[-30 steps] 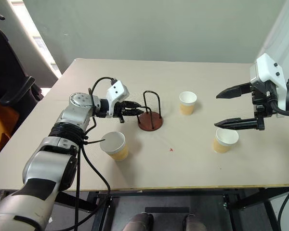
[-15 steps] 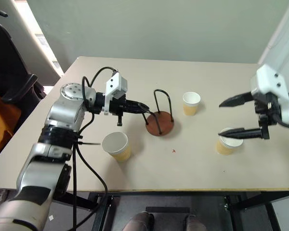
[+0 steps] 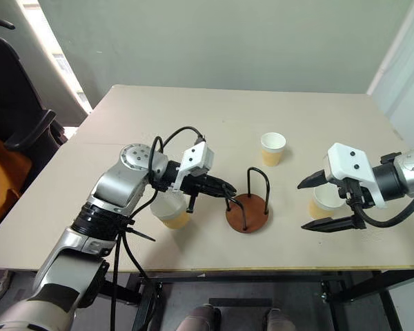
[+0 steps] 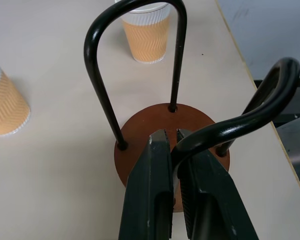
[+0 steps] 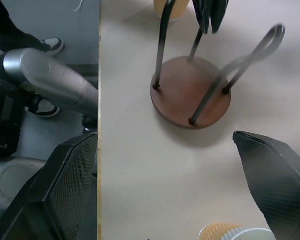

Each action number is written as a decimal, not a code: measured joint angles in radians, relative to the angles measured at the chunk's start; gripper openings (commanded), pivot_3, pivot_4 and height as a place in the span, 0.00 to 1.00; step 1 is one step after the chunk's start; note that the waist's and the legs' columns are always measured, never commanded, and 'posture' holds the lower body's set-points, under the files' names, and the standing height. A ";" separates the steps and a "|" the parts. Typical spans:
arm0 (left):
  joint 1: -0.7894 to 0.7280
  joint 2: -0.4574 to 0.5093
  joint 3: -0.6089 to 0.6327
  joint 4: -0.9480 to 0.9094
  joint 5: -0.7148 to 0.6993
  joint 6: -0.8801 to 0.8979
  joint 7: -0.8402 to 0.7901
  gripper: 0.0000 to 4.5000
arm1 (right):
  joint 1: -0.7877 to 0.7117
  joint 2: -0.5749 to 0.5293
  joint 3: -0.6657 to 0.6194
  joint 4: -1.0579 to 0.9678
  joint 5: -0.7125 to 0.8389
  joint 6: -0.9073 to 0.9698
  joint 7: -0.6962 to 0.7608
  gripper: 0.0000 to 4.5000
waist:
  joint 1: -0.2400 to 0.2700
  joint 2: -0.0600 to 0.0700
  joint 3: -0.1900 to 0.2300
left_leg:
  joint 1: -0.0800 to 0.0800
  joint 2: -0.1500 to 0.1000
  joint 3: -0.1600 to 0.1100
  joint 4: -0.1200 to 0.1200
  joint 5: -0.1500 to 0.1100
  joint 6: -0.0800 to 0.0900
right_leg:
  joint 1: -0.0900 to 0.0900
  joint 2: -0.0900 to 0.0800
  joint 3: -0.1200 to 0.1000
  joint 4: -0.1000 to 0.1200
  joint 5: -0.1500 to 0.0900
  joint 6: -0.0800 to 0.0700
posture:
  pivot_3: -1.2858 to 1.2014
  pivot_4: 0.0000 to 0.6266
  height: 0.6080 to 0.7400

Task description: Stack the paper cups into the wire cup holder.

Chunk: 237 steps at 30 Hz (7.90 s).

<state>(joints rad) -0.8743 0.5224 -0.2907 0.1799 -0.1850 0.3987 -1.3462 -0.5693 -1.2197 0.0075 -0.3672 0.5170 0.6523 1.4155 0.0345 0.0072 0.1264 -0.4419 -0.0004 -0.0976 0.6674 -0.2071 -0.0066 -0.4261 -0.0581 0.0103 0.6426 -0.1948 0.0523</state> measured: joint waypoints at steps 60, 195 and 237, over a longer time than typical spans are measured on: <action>0.114 0.632 0.391 -0.313 -0.388 0.239 -0.132 0.98 | -0.045 0.098 0.202 0.395 -0.435 -0.325 0.076 0.00 | -0.016 0.002 0.001 | 0.003 0.002 0.000 -0.012 -0.009 -0.007 | -0.005 0.000 0.002 -0.001 -0.008 -0.012 | 0.52 0.24 1.00; 0.264 0.669 0.418 -0.342 -0.419 0.161 -0.169 0.98 | -0.822 0.387 0.803 0.580 -0.211 -0.714 0.195 0.01 | -0.044 0.002 0.001 | 0.002 0.017 -0.002 -0.023 0.001 -0.022 | -0.024 0.006 -0.009 0.020 -0.013 -0.043 | 0.52 0.24 1.00; -0.166 0.566 -0.316 0.243 0.022 -0.443 -0.227 0.98 | -0.421 0.542 0.123 0.082 0.197 0.230 -0.321 0.99 | -0.032 0.000 0.000 | -0.003 0.016 -0.003 -0.021 0.002 -0.021 | -0.024 0.006 -0.009 0.012 -0.008 -0.035 | 0.52 0.24 1.00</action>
<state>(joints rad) -1.0405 1.0881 -0.6070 0.4225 -0.1634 -0.0440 -1.5729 -0.9899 -0.6773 0.1306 -0.2848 0.7141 0.8828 1.0948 0.0026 0.0072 0.1267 -0.4447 0.0156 -0.1001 0.6463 -0.2055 -0.0278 -0.4498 -0.0521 0.0016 0.6550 -0.2032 0.0171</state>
